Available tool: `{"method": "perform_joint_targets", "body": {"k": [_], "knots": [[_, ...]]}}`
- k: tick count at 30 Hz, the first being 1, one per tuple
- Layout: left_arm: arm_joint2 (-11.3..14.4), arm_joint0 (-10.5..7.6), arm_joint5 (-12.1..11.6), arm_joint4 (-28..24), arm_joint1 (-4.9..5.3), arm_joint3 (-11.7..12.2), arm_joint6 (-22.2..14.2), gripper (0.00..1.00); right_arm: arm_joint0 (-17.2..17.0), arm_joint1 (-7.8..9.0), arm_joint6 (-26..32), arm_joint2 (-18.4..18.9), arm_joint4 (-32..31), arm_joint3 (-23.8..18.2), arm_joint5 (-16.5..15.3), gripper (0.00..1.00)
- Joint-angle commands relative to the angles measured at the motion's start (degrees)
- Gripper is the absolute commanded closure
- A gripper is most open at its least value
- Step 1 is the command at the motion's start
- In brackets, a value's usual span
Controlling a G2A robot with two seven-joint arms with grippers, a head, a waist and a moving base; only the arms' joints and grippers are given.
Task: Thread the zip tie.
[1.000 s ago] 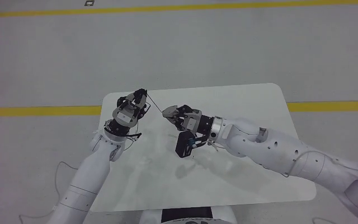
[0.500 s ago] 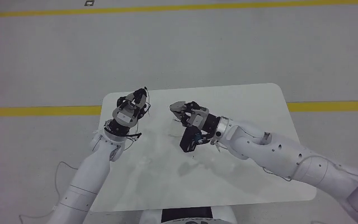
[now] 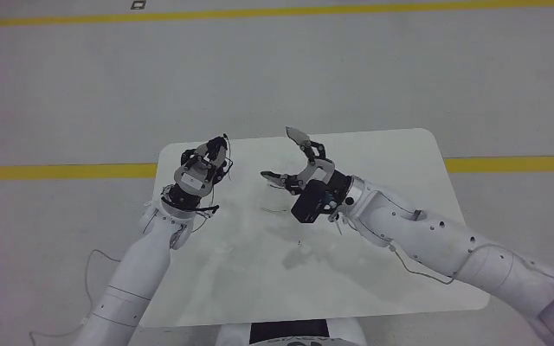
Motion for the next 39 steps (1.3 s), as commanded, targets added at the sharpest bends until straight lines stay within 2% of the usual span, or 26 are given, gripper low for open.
{"method": "perform_joint_targets", "body": {"k": [1, 5, 11, 12, 19, 20, 22, 24, 31, 33, 39], "knots": [[-0.27, 0.04, 0.27, 1.26, 0.05, -0.74, 0.77, 1.00, -1.43, -0.14, -1.78, 1.56, 3.54, 0.12, -0.27, 0.00], [-1.44, 0.39, 1.93, 3.73, 0.35, -1.47, -1.00, 1.00, -4.34, -0.18, -6.60, 4.93, 10.77, 0.93, -2.84, 0.00], [-2.93, 0.59, 4.04, 7.79, 0.81, -2.11, -3.84, 1.00, -7.48, -0.26, -7.98, 8.75, 16.08, 1.19, -8.45, 0.00], [-3.46, 0.69, 3.11, 8.66, 0.87, -1.82, -3.57, 1.00, -7.48, -0.26, -7.98, 8.75, 16.08, 1.19, -8.45, 0.00], [-3.46, 0.69, 3.11, 8.66, 0.87, -1.82, -3.57, 1.00, -7.48, -0.26, -7.98, 8.75, 16.08, 1.19, -8.45, 0.00], [-3.48, 0.54, 2.81, 9.77, 0.90, -2.19, -2.68, 1.00, -7.48, -0.26, -7.98, 8.75, 16.08, 1.19, -8.45, 0.00], [-4.02, 0.47, 3.35, 11.13, 1.05, -3.08, -2.70, 1.00, -8.77, -0.53, -8.77, 9.93, 18.94, 0.36, -8.43, 0.00], [-4.88, 0.38, 4.03, 13.67, 1.36, -3.55, -3.43, 1.00, -9.38, -0.60, -8.72, 11.06, 19.23, 0.27, -9.26, 0.00], [-7.92, 1.00, 6.73, 15.68, 2.08, -3.95, -5.50, 1.00, -12.00, -0.78, -6.77, 15.46, 21.15, -1.16, -12.75, 0.00], [-8.70, 1.25, 7.35, 16.25, 2.28, -4.05, -6.29, 1.00, -12.08, -0.79, -6.64, 15.64, 21.28, -1.22, -12.93, 0.00], [-8.70, 1.25, 7.35, 16.25, 2.28, -4.05, -6.29, 1.00, -12.08, -0.79, -6.64, 15.64, 21.28, -1.22, -12.93, 0.00]]}}
